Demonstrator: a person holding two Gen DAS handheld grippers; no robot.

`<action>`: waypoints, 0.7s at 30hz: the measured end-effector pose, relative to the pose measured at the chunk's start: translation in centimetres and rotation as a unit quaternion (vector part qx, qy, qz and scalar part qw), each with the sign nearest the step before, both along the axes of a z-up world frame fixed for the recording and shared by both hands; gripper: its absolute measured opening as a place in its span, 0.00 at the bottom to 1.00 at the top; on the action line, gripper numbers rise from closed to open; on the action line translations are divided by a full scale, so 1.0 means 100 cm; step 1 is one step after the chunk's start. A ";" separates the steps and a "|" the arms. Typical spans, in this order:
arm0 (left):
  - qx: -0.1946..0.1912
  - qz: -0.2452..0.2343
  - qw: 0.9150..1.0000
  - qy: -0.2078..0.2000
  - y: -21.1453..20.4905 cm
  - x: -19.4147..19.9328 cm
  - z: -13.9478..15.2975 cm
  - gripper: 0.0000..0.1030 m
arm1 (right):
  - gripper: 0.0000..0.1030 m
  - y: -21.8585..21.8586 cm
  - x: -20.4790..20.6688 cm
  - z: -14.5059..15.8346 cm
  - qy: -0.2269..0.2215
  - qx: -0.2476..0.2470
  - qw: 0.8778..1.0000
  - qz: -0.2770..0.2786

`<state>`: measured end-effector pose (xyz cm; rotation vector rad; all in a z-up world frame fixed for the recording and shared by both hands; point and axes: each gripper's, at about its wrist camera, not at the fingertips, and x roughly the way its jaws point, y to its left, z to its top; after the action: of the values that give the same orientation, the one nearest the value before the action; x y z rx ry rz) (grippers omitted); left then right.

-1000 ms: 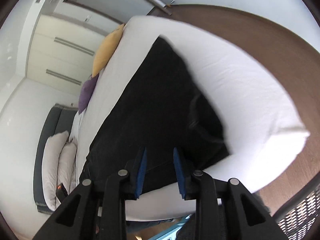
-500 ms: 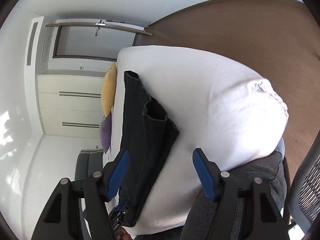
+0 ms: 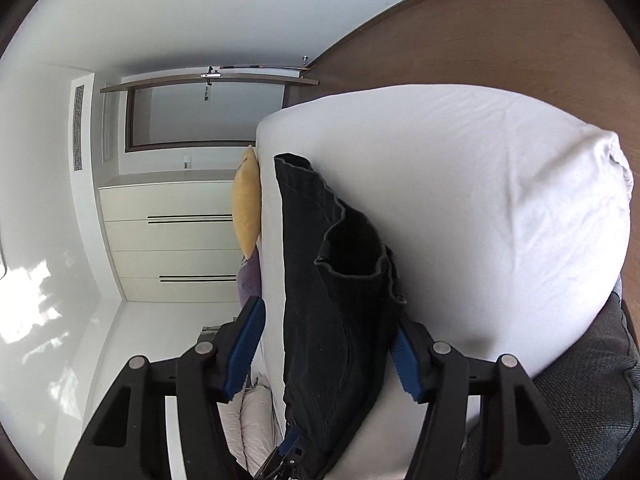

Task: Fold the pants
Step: 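Lift the folded edge with the right gripper and fold it over the jeans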

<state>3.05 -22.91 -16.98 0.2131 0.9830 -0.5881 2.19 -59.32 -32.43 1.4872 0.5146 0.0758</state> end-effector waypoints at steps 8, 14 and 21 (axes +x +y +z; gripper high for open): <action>-0.007 -0.003 1.000 0.008 -0.022 0.023 0.002 0.66 | 0.39 0.003 0.000 -0.004 0.004 0.014 0.999 -0.037; -0.033 -0.009 0.999 0.009 -0.047 0.049 0.007 0.66 | 0.11 0.000 -0.005 -0.016 0.008 0.024 0.999 -0.045; -0.051 -0.012 0.998 0.040 -0.081 0.080 -0.002 0.66 | 0.10 0.000 -0.006 -0.009 0.015 0.000 0.999 -0.046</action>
<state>11.04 -31.04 -17.15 0.1111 1.0264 -0.6718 1.57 -59.32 -33.34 1.5116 0.4696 -0.0190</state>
